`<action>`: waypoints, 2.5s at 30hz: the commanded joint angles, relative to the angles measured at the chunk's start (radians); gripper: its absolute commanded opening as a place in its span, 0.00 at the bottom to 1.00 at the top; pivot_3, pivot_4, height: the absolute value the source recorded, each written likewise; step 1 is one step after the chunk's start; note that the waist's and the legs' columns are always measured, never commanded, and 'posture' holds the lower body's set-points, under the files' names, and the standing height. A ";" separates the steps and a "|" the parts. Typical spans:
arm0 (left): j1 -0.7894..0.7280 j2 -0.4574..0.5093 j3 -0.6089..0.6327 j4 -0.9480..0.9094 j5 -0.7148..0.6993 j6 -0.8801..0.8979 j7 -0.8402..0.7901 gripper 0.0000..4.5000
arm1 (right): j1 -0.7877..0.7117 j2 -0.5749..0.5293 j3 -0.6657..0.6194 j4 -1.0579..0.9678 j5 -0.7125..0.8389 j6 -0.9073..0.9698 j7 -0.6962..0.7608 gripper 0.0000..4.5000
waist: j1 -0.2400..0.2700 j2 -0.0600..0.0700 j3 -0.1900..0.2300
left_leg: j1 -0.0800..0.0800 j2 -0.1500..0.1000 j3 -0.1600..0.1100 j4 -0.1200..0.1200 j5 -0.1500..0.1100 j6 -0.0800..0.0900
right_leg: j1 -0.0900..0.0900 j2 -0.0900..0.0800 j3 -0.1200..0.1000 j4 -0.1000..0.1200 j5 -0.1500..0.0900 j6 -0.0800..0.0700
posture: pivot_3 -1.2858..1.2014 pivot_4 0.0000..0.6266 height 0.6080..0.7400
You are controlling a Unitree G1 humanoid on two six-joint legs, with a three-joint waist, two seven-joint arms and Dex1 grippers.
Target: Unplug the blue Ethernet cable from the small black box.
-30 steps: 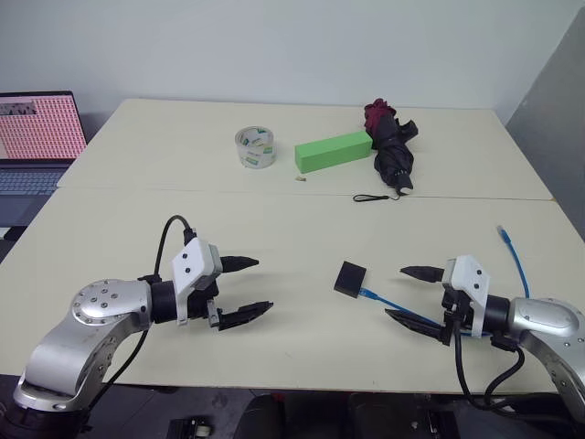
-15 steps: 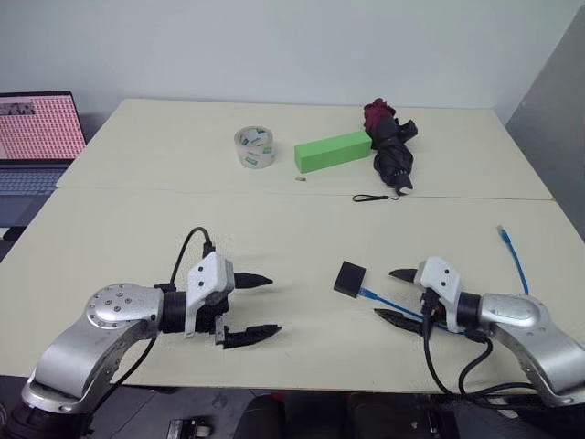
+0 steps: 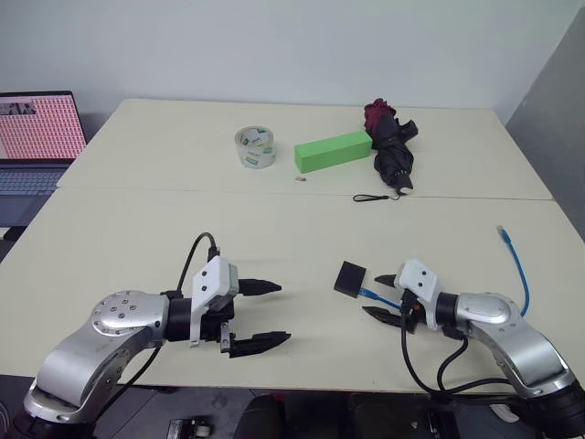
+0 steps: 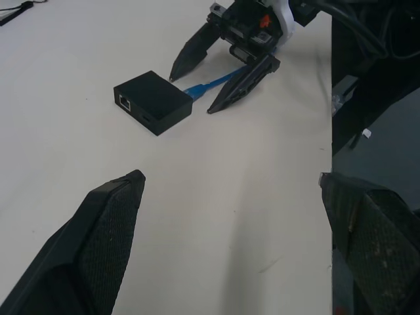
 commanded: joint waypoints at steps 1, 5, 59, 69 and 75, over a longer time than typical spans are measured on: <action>-0.021 -0.022 0.002 0.002 -0.002 -0.001 0.029 1.00 | -0.046 0.006 0.027 0.032 -0.042 -0.010 -0.002 0.53 | -0.001 0.000 0.000 | 0.000 0.000 0.000 0.000 0.000 0.000 | 0.000 0.000 0.000 0.000 0.000 0.000 | 0.52 0.24 1.00; -0.015 -0.034 0.001 0.008 0.006 0.001 0.045 1.00 | -0.074 0.002 0.051 0.060 -0.075 -0.041 0.002 0.32 | 0.000 0.000 0.000 | 0.000 0.000 0.000 0.000 0.000 0.000 | 0.000 0.000 0.000 0.000 0.000 0.000 | 0.52 0.24 1.00; -0.389 -0.260 0.015 0.400 -0.231 0.285 0.014 0.17 | -0.417 -0.014 0.143 0.185 -0.427 -0.930 0.036 0.29 | -0.003 0.000 0.000 | -0.001 0.001 0.001 0.002 0.002 -0.004 | -0.001 0.000 -0.001 0.001 0.000 0.000 | 0.52 0.24 1.00; -0.399 -0.191 -0.055 0.381 -0.148 0.187 -0.149 0.17 | -0.260 -0.078 -0.016 -0.129 0.260 -0.113 0.169 0.58 | -0.002 0.000 0.000 | -0.001 0.001 0.000 0.002 0.002 -0.003 | 0.000 0.000 -0.001 0.001 0.000 0.000 | 0.52 0.24 1.00; -0.412 -0.176 -0.070 0.332 -0.153 0.174 -0.192 0.17 | -0.266 -0.008 -0.080 -0.172 0.570 0.269 0.059 0.58 | -0.002 0.000 0.000 | -0.001 0.001 -0.001 0.002 0.002 -0.003 | 0.000 0.000 -0.001 0.001 0.000 0.000 | 0.52 0.24 1.00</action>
